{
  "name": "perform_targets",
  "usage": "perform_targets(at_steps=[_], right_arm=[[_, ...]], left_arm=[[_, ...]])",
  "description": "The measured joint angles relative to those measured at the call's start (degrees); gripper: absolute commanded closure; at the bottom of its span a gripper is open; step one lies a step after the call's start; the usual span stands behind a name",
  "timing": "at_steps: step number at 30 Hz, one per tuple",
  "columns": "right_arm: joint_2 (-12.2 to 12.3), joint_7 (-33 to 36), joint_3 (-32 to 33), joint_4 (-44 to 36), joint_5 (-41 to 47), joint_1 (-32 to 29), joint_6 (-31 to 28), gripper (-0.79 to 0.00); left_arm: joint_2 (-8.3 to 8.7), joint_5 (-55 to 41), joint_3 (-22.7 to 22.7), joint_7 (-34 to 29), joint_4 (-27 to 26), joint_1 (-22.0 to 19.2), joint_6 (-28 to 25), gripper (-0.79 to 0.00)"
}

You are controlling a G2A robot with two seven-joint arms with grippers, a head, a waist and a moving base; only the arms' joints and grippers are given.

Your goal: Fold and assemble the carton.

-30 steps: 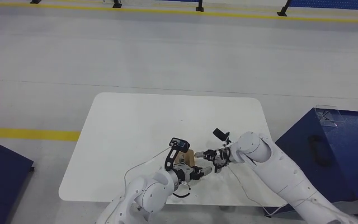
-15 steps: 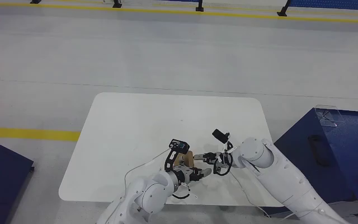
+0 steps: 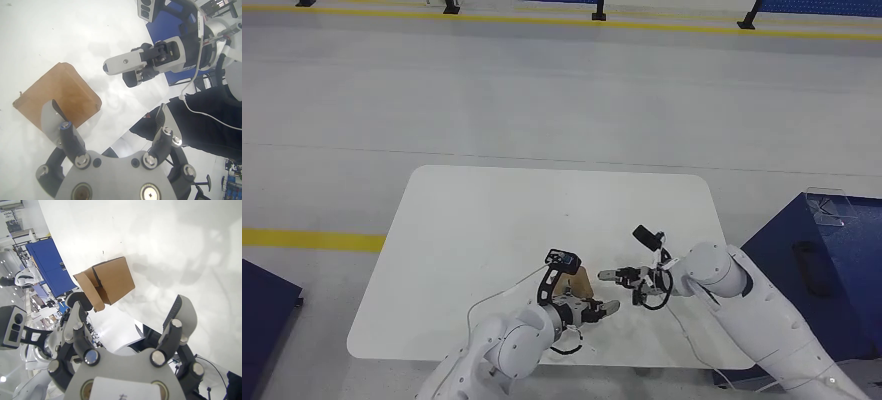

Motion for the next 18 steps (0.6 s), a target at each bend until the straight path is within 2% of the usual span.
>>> perform_targets(at_steps=[18], right_arm=[[-2.11,-3.25,-4.91,0.86,-3.76,1.42,0.92,-0.785]], left_arm=[[-0.74,-0.86,1.04,0.48,1.50,-1.29,0.43,-0.785]])
